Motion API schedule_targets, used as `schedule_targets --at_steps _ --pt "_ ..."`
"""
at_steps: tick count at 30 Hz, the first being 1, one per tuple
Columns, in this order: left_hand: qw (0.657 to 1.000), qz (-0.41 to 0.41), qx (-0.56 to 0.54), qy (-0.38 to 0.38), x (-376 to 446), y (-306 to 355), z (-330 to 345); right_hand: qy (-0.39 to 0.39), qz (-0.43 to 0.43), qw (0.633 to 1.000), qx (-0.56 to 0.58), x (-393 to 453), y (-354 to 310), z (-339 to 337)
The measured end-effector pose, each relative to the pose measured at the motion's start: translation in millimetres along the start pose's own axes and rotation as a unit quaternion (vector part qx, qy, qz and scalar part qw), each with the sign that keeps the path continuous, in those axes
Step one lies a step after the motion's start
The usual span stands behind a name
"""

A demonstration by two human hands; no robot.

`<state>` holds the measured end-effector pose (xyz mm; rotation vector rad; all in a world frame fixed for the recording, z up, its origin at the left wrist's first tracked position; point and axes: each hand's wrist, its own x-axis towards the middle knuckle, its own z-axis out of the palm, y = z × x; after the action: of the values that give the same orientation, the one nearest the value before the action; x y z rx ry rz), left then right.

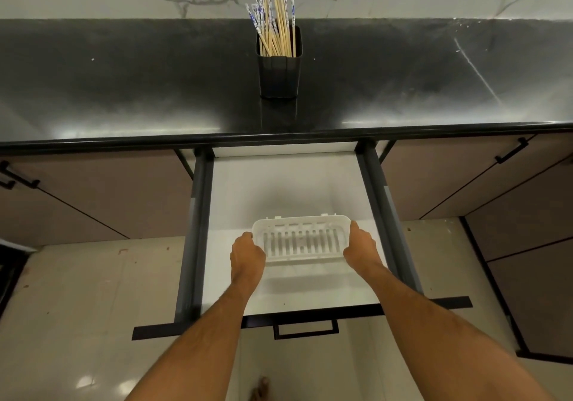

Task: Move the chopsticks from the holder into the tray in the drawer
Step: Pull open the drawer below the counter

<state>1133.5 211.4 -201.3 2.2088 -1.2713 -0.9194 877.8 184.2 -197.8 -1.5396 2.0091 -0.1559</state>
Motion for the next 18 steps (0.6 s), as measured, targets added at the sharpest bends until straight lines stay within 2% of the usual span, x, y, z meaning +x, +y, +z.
schedule_targets --at_steps 4,7,15,18 --pt "1.000 0.001 0.007 -0.006 1 -1 -2 0.003 0.015 1.000 0.000 -3 -3 -3" --pt "0.999 0.025 0.027 0.011 2 7 -12 0.036 0.010 0.999 -0.020 -8 -12 -16" --pt "0.976 0.192 0.070 0.078 20 96 -81 0.114 -0.085 0.988 -0.056 -16 -77 -108" --pt "0.968 0.226 0.058 0.098 32 141 -112 0.152 -0.127 0.979 -0.058 -11 -110 -145"
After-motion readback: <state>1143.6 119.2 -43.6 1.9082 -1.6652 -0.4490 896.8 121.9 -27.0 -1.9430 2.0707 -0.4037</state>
